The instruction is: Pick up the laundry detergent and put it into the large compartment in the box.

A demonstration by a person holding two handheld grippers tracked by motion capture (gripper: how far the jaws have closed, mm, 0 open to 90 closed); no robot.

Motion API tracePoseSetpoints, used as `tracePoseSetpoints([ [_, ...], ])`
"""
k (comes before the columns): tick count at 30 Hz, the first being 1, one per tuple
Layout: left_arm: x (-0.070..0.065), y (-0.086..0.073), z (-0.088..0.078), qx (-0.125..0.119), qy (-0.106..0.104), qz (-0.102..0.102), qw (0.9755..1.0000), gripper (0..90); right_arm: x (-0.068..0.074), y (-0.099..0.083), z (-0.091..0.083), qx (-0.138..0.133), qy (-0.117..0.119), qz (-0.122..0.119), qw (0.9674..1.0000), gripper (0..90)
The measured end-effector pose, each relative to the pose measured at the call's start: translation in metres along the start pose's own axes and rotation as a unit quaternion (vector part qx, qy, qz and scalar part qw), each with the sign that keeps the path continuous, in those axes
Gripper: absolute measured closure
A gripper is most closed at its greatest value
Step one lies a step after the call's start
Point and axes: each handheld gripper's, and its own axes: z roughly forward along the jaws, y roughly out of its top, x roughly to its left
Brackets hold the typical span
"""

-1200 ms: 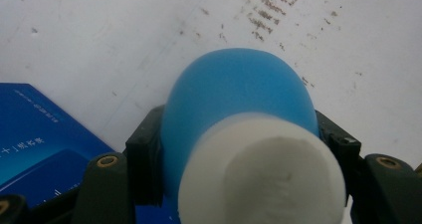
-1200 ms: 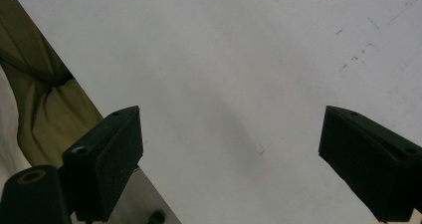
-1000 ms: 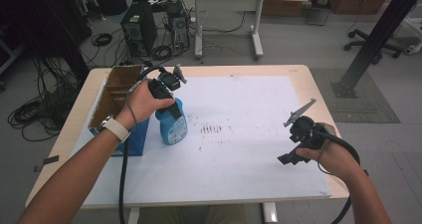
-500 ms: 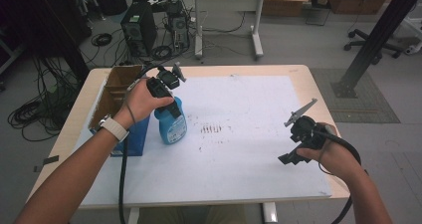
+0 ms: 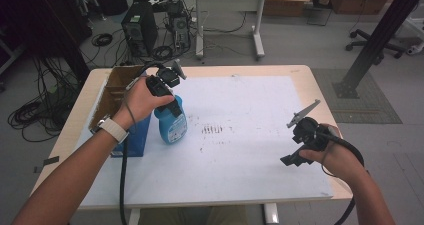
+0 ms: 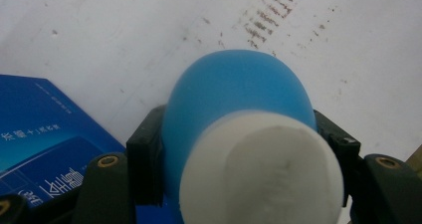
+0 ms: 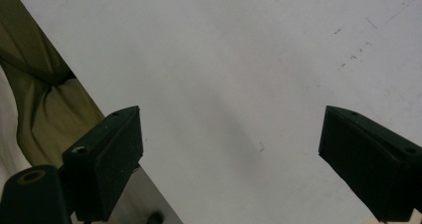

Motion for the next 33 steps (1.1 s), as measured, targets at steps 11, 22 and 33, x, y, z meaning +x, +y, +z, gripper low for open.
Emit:
tracePoseSetpoints([
  [11, -0.002, -0.001, -0.016, -0.001, 0.008, -0.012, 0.9999, 37.4, 0.0, 0.0, 0.0, -0.004, 0.001, -0.001, 1.0, 10.5],
  [22, -0.003, -0.001, -0.033, -0.009, 0.008, -0.033, 0.9994, 37.4, 0.001, 0.002, 0.002, -0.005, 0.003, -0.005, 1.0, 10.5],
  [33, -0.006, 0.001, -0.047, -0.01, 0.02, -0.05, 0.9985, 37.4, 0.001, 0.003, 0.001, -0.006, 0.003, -0.009, 0.9999, 10.5],
])
